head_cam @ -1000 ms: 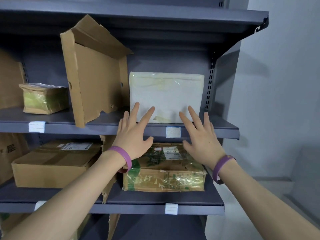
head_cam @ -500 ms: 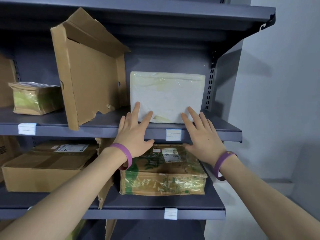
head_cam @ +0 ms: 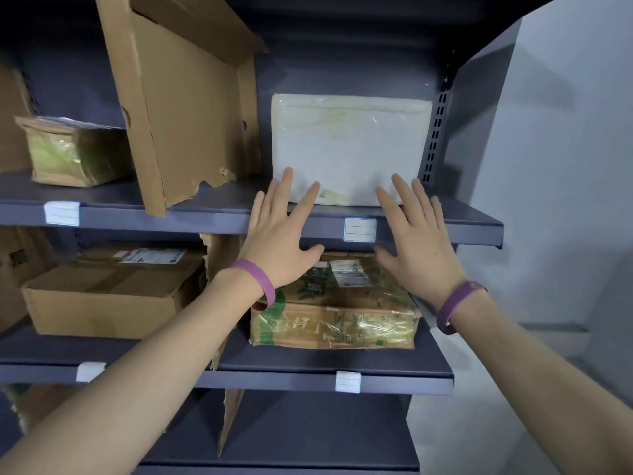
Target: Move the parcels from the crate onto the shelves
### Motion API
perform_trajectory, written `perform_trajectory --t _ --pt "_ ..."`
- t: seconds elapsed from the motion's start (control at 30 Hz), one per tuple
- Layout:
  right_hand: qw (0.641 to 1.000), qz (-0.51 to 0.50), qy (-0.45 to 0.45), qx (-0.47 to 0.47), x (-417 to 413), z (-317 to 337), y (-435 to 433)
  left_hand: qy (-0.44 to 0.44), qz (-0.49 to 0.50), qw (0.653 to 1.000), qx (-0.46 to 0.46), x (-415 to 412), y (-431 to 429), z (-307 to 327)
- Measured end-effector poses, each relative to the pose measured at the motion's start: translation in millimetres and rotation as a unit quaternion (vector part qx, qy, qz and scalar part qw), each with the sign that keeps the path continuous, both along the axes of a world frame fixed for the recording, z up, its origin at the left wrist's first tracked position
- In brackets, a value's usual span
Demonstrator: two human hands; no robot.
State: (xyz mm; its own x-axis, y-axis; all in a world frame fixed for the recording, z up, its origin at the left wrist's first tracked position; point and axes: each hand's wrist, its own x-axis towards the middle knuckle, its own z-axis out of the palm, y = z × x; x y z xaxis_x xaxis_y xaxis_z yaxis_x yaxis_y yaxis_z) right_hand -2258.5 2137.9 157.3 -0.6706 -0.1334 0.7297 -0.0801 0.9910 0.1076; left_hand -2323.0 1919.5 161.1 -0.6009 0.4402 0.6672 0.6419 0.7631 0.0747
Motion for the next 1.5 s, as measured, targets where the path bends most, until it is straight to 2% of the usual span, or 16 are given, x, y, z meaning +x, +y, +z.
perform_trajectory --t 0.1,0.2,0.3,0.37,0.43,0.53,0.7,0.9,1.1,1.33,1.5 --pt "0.989 0.113 0.096 -0.005 14 -32 -4 0.059 -0.079 0.993 0.058 20 -6 -25" --pt "0.98 0.172 0.092 0.028 23 -76 -2 0.096 -0.114 0.983 0.104 31 -13 -64" --pt "0.991 0.136 -0.01 0.01 22 -114 5 0.032 -0.109 0.988 0.108 27 -16 -108" --pt "0.991 0.045 -0.118 -0.035 16 -134 11 -0.058 -0.039 0.996 0.054 18 -17 -133" --pt "0.967 -0.064 -0.242 -0.058 9 -149 17 -0.166 0.046 0.985 -0.008 7 -17 -153" --pt "0.94 -0.134 -0.308 -0.063 1 -165 25 -0.266 0.111 0.957 -0.034 -7 -20 -169" --pt "0.929 -0.107 -0.334 -0.12 -8 -165 31 -0.322 0.076 0.943 0.043 -16 -14 -175" --pt "0.929 -0.009 -0.304 -0.212 -12 -159 36 -0.315 0.064 0.944 0.072 -19 -13 -168" --pt "0.936 -0.02 -0.283 -0.206 -7 -162 36 -0.309 0.075 0.944 0.091 -11 -12 -164" --pt "0.937 -0.018 -0.29 -0.192 0 -164 30 -0.342 0.101 0.934 -0.015 -8 -14 -161" --pt "0.925 -0.06 -0.32 -0.196 6 -164 25 -0.351 0.088 0.932 -0.015 -2 -21 -160"
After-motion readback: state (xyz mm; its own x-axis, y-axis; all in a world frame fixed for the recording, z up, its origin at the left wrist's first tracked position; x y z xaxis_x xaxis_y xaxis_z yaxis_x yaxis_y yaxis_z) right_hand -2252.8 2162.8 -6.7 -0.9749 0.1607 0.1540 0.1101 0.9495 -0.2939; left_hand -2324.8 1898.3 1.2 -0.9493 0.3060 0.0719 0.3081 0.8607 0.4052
